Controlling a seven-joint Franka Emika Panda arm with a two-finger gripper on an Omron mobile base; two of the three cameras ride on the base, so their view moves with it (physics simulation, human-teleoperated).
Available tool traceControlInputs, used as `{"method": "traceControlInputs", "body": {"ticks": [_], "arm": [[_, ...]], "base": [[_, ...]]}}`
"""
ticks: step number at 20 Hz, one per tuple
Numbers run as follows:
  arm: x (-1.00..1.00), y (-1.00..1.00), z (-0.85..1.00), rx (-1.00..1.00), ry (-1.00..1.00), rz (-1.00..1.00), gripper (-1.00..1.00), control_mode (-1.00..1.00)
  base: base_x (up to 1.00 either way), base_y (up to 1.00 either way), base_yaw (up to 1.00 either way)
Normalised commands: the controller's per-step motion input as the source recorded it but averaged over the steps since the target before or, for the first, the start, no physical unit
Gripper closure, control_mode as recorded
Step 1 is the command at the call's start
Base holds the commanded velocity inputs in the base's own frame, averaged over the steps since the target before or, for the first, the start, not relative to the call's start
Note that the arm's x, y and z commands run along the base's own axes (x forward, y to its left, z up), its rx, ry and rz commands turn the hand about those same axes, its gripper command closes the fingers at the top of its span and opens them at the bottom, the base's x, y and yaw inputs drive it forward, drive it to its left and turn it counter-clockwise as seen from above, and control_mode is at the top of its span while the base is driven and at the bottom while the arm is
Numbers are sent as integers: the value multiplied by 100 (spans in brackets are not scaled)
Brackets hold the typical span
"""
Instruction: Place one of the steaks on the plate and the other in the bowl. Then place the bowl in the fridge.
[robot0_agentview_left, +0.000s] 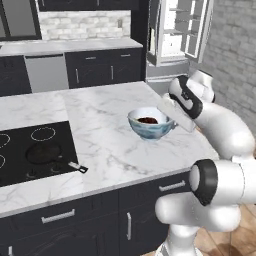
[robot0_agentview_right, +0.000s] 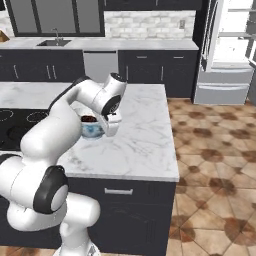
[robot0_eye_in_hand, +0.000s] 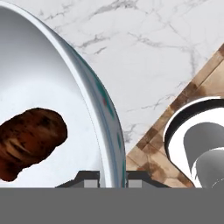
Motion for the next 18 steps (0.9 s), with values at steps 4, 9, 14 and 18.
{"method": "traceControlInputs", "body": {"ticks": [4,9,14,18], "arm": [[-96,-3,0,-1,-18,-3,100,-100],[-44,-15,0,-3,-6,-2,100,-100],[0,0,0,0,0,-1,100,-100],[0,-4,0,0,0,0,100,100]], "base": [[0,0,0],[0,0,0],[0,0,0],[0,-61,3]]}}
